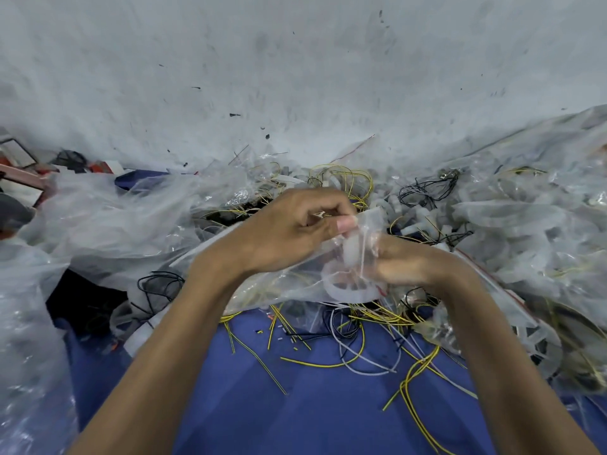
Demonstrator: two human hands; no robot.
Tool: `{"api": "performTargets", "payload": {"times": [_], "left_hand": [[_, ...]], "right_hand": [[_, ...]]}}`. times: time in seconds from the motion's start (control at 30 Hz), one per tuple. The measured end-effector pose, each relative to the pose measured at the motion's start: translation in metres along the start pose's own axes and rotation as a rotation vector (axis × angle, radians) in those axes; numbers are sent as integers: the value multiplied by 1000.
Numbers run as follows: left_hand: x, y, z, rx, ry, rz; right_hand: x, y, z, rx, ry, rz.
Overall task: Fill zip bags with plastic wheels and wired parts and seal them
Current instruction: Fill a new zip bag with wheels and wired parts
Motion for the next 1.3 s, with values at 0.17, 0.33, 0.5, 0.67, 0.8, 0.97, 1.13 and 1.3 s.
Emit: {"api": "performTargets", "payload": {"times": [0.17,0.33,0.5,0.67,0.8,0.97,1.13,1.3], "left_hand": [[-10,-8,1,59,-12,63],[-15,3,0,86,284,662],[-1,2,-10,44,497,607],[30,-18,-46,163,820,219],[34,-48,-53,307,786,159],[42,-59,-65,256,888,23],[38,-55,-64,269,1039,-206],[11,-55,-40,330,898,-150]], "right_hand": [[4,-19,-2,187,15,-290],[15,-30,-4,234,207,-90],[9,-38,4,299,186,-441],[42,-48,-7,315,369,-329],[77,-63,-20,391,613,167],[90,-18,-11,40,703,366],[61,-8,-8,2,299,242],[46,-13,-4,73,250,243]]}}
Point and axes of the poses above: each hand's wrist, its own z-axis towards the middle knuckle, its own x-axis out of the back of the hand, y = z × x, the point moved 8 cm from there along z, towards the middle knuckle, and after that the axes turned 14 degrees about y, right-handed, at the moved point
